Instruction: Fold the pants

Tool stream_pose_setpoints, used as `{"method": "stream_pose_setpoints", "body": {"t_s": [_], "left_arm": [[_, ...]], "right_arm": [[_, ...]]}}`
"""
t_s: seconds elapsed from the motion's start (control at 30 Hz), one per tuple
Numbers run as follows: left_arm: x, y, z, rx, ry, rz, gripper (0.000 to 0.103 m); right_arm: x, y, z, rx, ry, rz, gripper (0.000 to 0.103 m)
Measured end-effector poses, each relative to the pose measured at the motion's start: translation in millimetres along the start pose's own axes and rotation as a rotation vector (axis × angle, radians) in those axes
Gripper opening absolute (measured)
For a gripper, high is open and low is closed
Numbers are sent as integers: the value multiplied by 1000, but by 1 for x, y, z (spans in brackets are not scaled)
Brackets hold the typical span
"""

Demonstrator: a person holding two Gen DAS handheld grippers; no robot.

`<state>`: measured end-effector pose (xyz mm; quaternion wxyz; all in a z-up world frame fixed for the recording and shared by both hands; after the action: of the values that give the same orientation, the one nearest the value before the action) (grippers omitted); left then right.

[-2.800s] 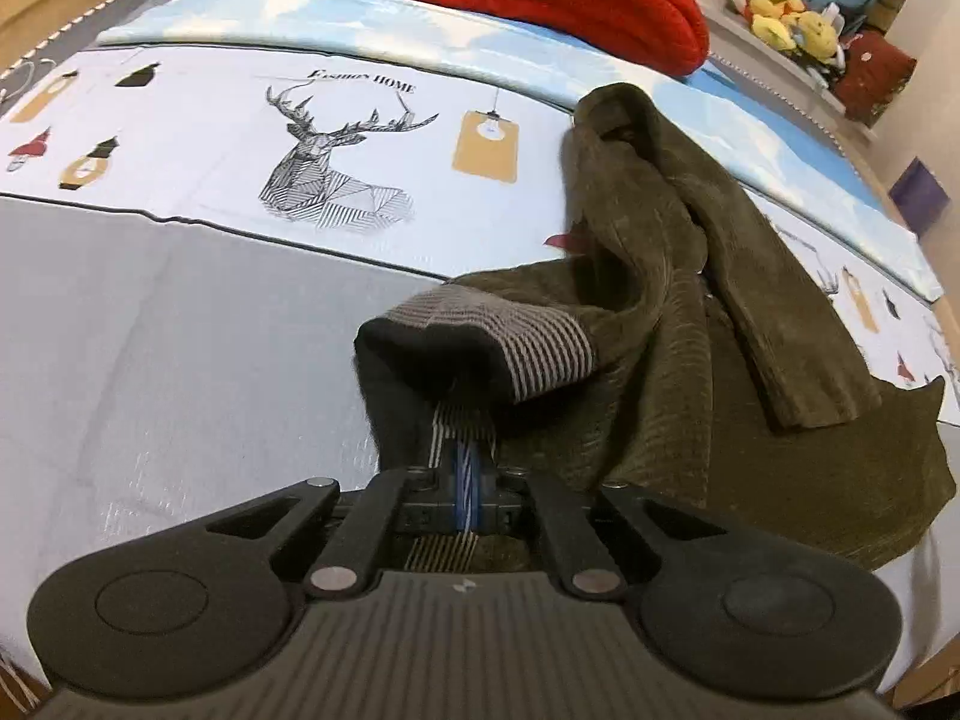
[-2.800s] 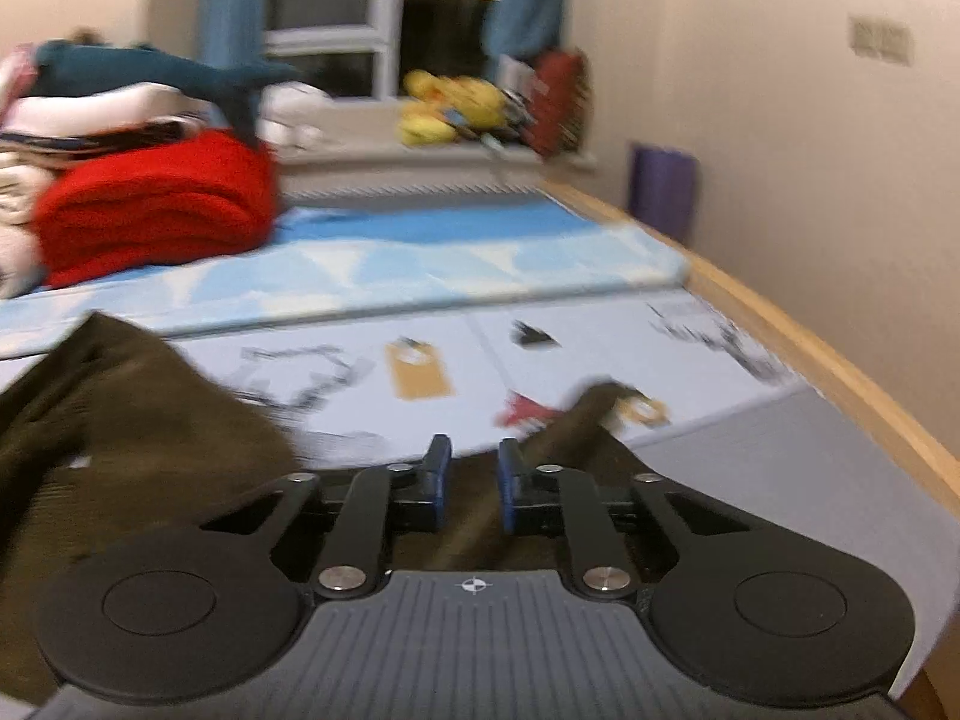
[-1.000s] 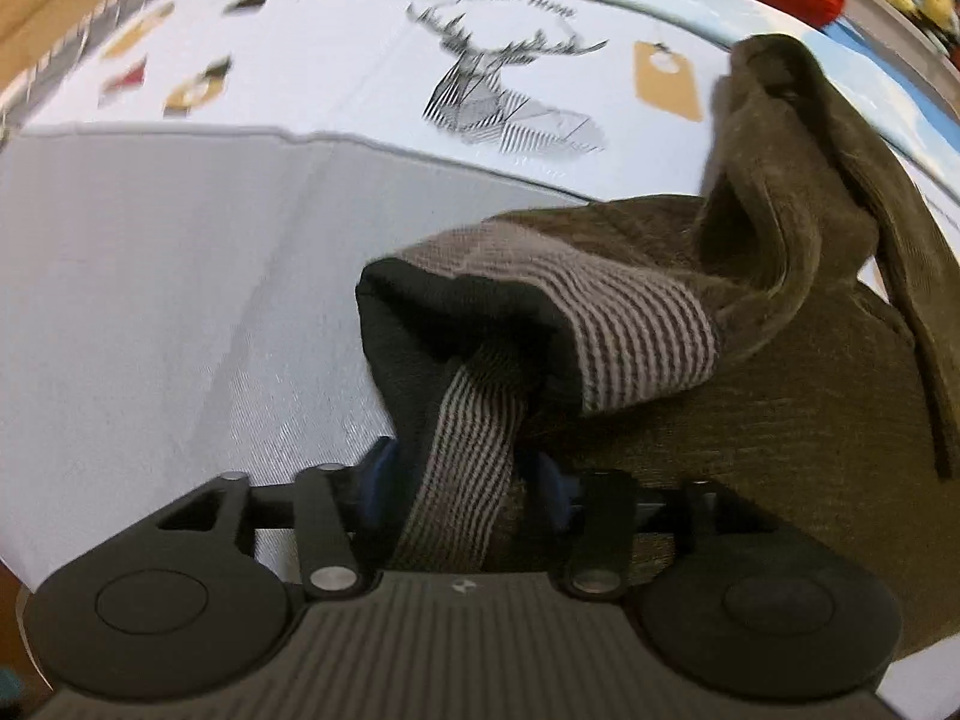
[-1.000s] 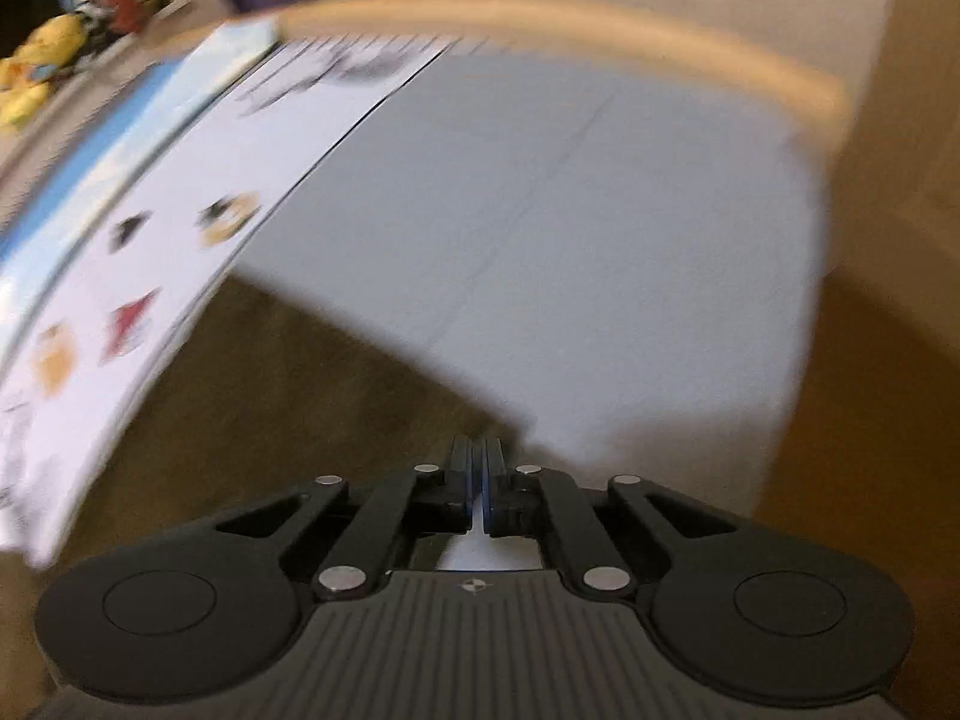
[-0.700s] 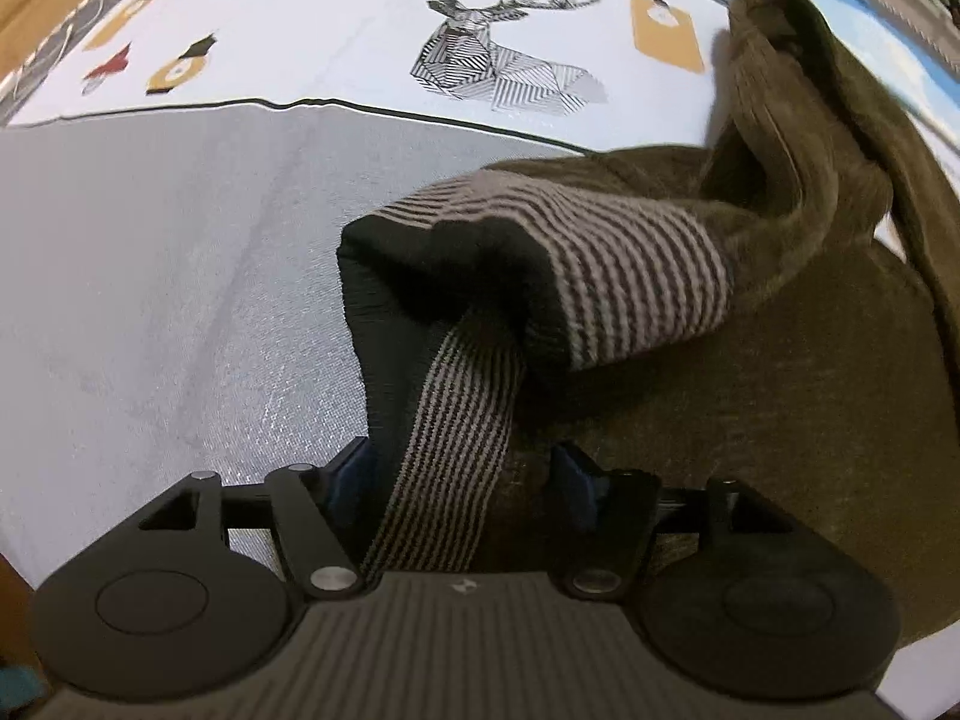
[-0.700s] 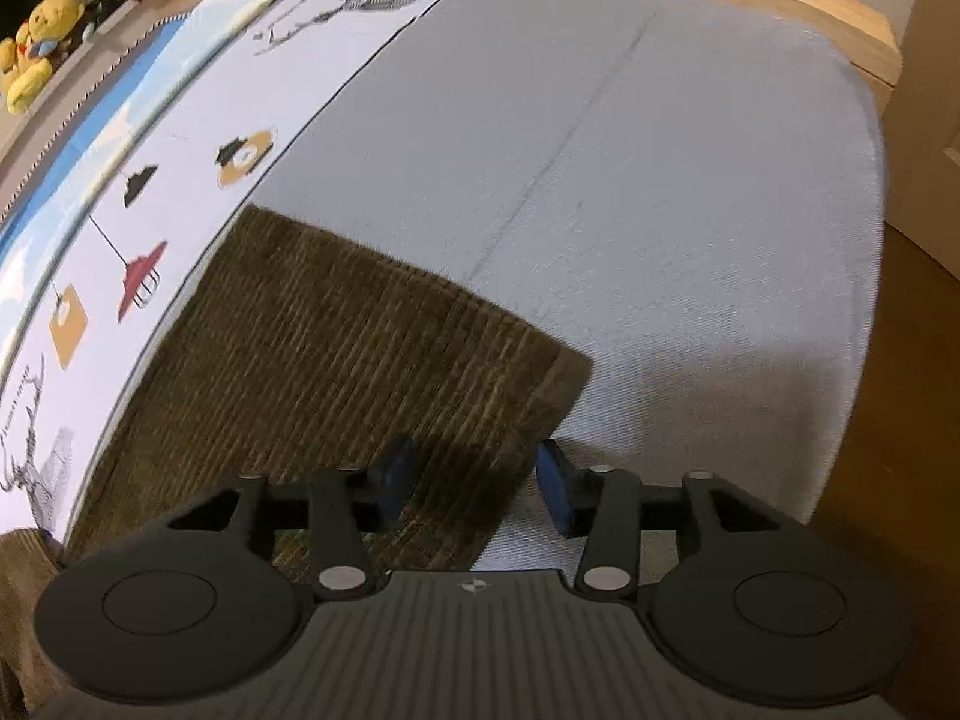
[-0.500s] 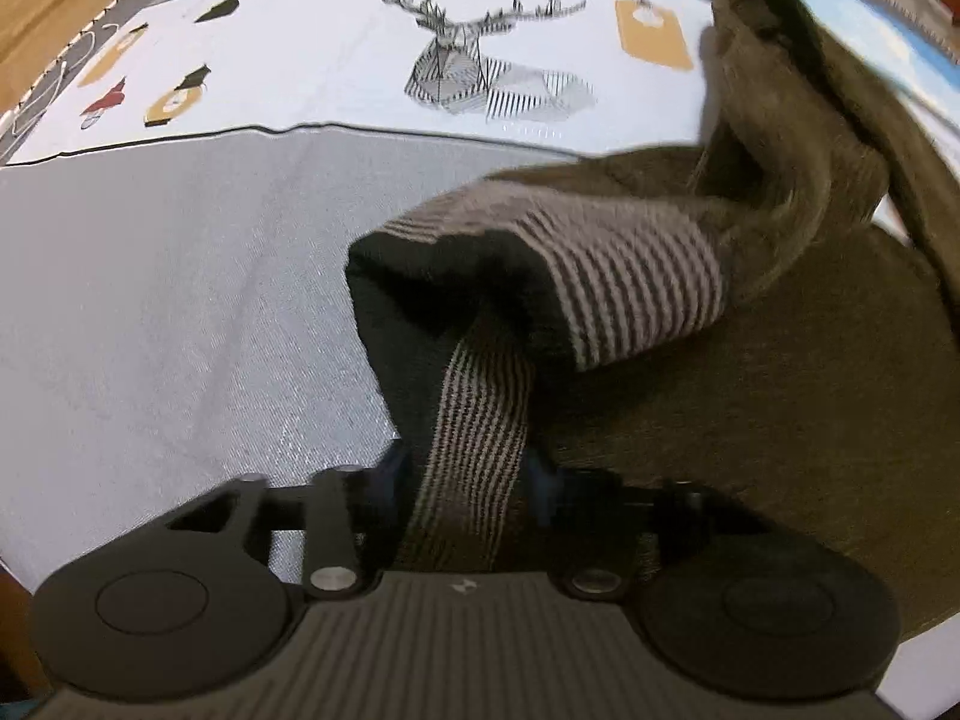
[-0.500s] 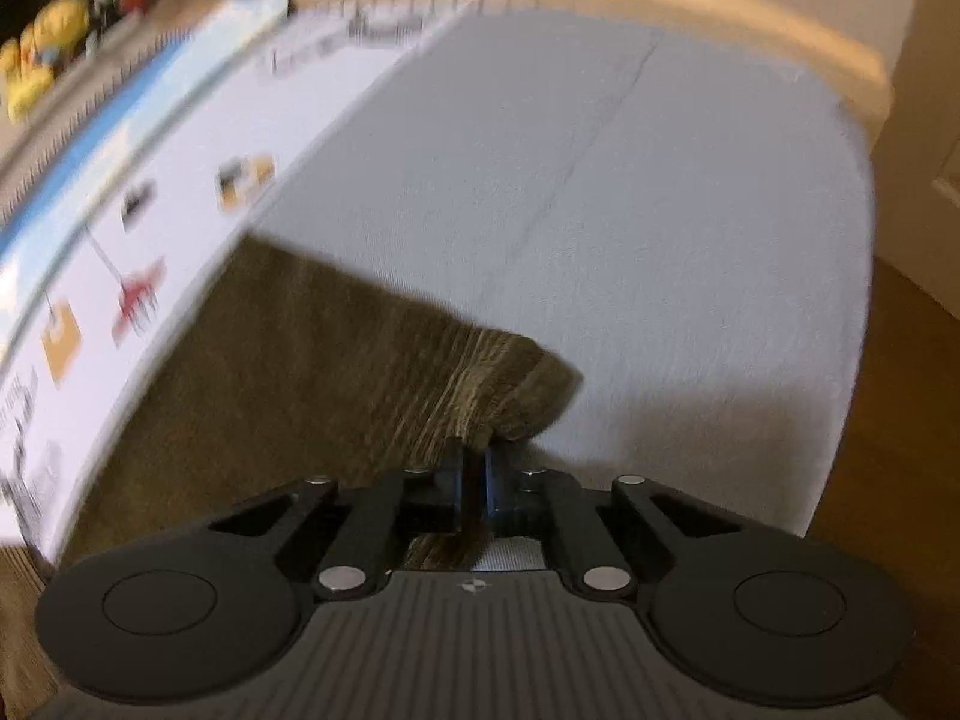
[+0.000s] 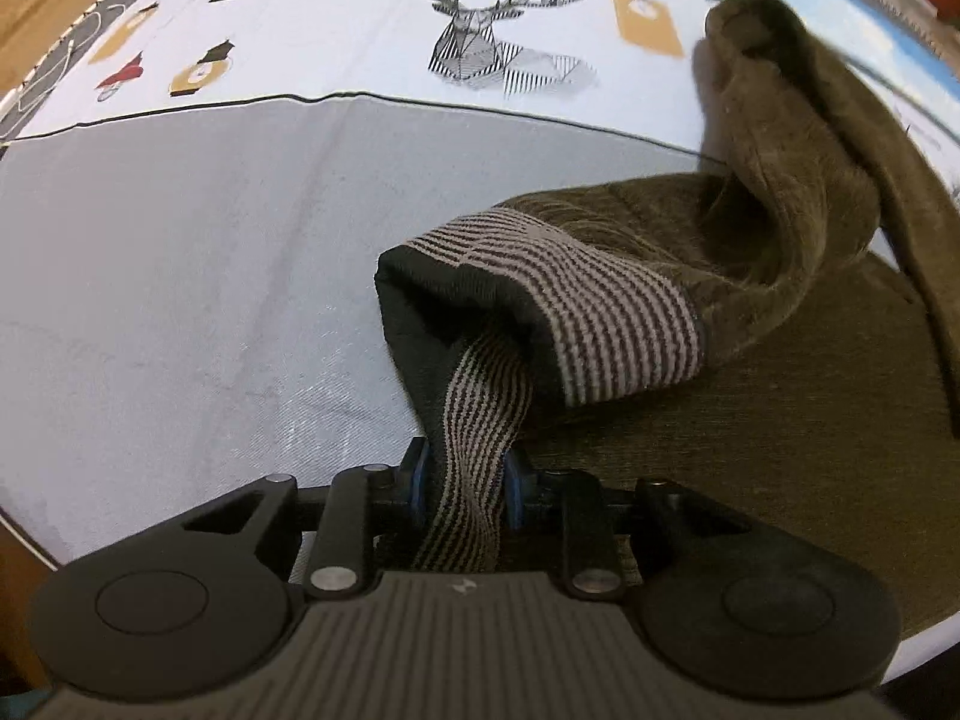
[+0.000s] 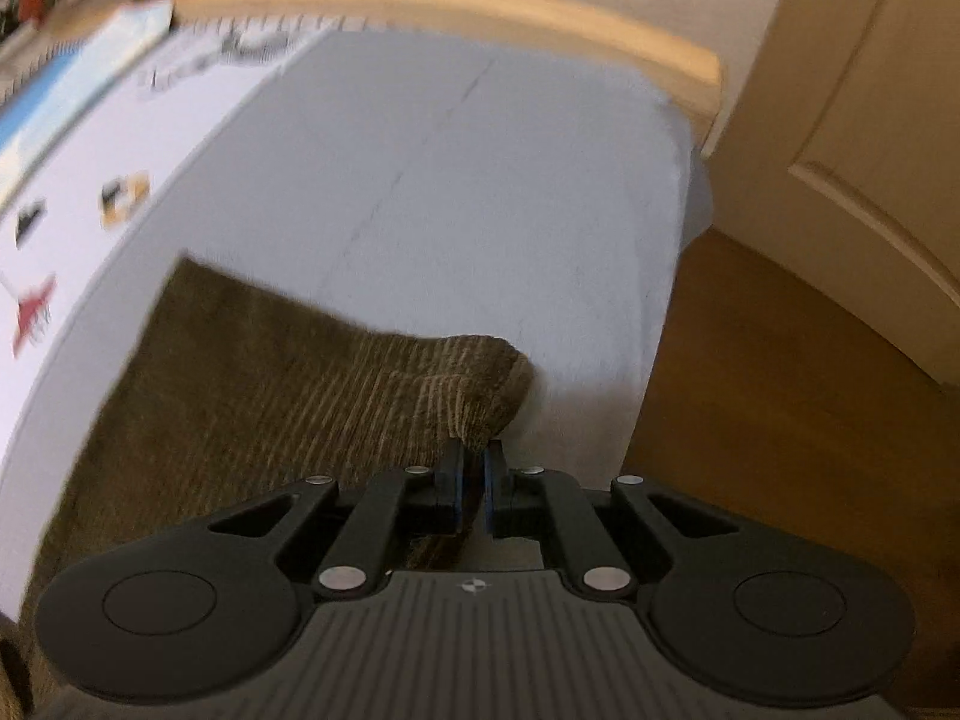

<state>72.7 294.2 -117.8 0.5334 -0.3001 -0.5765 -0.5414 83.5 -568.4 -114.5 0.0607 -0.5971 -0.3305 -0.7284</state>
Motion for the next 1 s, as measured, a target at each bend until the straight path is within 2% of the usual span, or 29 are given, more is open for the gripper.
{"method": "stream_pose_setpoints", "body": {"t_s": [0.1, 0.13, 0.2, 0.23, 0.27, 0.37, 0.47, 0.53, 0.6, 0.63, 0.73, 0.83, 0.93, 1.0], "left_arm": [[5, 5, 3, 33, 3, -16, 46], [8, 6, 5, 52, 12, -27, 53], [19, 12, 13, 112, 32, -72, 61], [25, 16, 17, 146, 47, -102, 63], [31, 19, 20, 179, 61, -126, 63], [47, 33, 24, 264, 86, -203, 62], [63, 48, 11, 264, 55, -302, 61], [66, 60, -5, 220, 40, -365, 61], [56, 73, -20, 156, 83, -385, 61], [49, 76, -24, 142, 99, -366, 61], [30, 86, -21, 214, 100, -324, 62], [24, 98, -20, 241, 148, -343, 62], [15, 106, -25, 219, 196, -359, 62], [9, 112, -26, 225, 220, -359, 62]], "right_arm": [[-1, 3, 2, 26, -36, -8, 9], [4, 5, 4, 32, -61, -48, 10], [21, 13, 10, 55, -93, -155, 18], [28, 17, 16, 67, -81, -209, 25], [38, 19, 25, 92, -42, -270, 30], [64, 12, 69, 247, 159, -394, 30], [86, -16, 127, 510, 356, -473, 30], [97, -45, 163, 691, 475, -495, 30], [102, -78, 195, 856, 581, -467, 30], [105, -96, 210, 940, 625, -438, 30], [110, -152, 247, 1152, 748, -353, 31], [116, -207, 275, 1344, 834, -275, 38], [122, -259, 295, 1490, 906, -223, 54], [124, -288, 304, 1570, 924, -193, 56]]}}
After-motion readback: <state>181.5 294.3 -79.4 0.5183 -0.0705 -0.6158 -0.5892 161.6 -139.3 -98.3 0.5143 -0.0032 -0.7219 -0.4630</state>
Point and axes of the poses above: each gripper's, at about its wrist camera, not at the fingertips, and x roughly against the way its jaws point, z to its left, y to its top, the point moved 3 cm from there along -x, roughly the way its jaws point, and after that the axes turned 7 degrees about y, right-handed, at the moved point
